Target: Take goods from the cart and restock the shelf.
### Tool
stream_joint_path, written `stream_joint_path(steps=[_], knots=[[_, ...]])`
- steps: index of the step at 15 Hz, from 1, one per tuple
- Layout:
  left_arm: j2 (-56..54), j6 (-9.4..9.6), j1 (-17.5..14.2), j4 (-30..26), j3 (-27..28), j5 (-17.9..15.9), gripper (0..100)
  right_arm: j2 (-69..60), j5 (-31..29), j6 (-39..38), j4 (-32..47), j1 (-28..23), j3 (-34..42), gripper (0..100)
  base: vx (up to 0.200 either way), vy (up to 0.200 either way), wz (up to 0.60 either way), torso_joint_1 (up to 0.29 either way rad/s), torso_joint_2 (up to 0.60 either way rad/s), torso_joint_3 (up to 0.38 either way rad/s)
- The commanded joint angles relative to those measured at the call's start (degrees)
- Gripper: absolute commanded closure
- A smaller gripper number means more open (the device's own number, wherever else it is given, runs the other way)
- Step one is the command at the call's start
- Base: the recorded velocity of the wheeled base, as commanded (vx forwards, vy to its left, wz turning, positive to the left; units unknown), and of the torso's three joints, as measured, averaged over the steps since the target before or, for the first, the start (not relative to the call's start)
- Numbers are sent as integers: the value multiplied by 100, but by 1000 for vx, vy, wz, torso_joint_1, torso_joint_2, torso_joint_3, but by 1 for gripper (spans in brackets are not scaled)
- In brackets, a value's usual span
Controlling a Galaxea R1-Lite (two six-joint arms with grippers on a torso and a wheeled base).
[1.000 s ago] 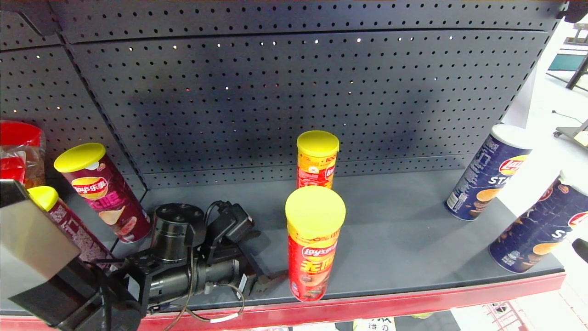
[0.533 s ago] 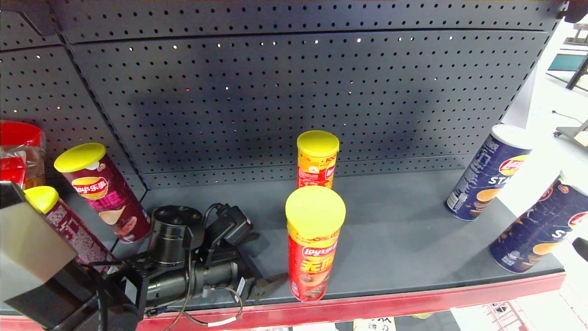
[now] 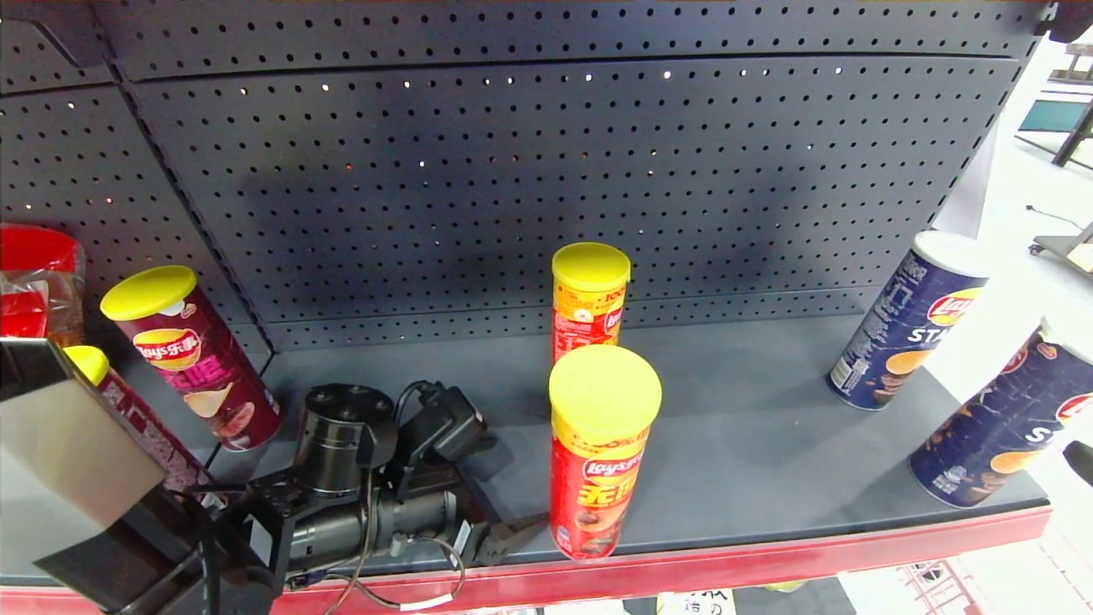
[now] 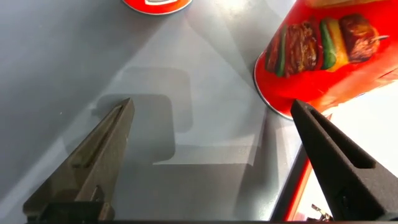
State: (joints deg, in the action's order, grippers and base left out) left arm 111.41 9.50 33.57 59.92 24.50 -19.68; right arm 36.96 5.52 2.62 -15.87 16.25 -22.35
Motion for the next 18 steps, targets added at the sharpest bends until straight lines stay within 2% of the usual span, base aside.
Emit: stream_joint_path(steps=[1, 18], knots=[[39, 0, 0, 2, 11, -1, 0, 22, 1, 2, -4, 1, 2, 0, 0, 0, 0, 0, 0, 0], [206, -9, 0, 2, 257, -1, 0, 4, -7, 2, -4, -17, 20, 0, 0, 0, 0, 0, 0, 0]])
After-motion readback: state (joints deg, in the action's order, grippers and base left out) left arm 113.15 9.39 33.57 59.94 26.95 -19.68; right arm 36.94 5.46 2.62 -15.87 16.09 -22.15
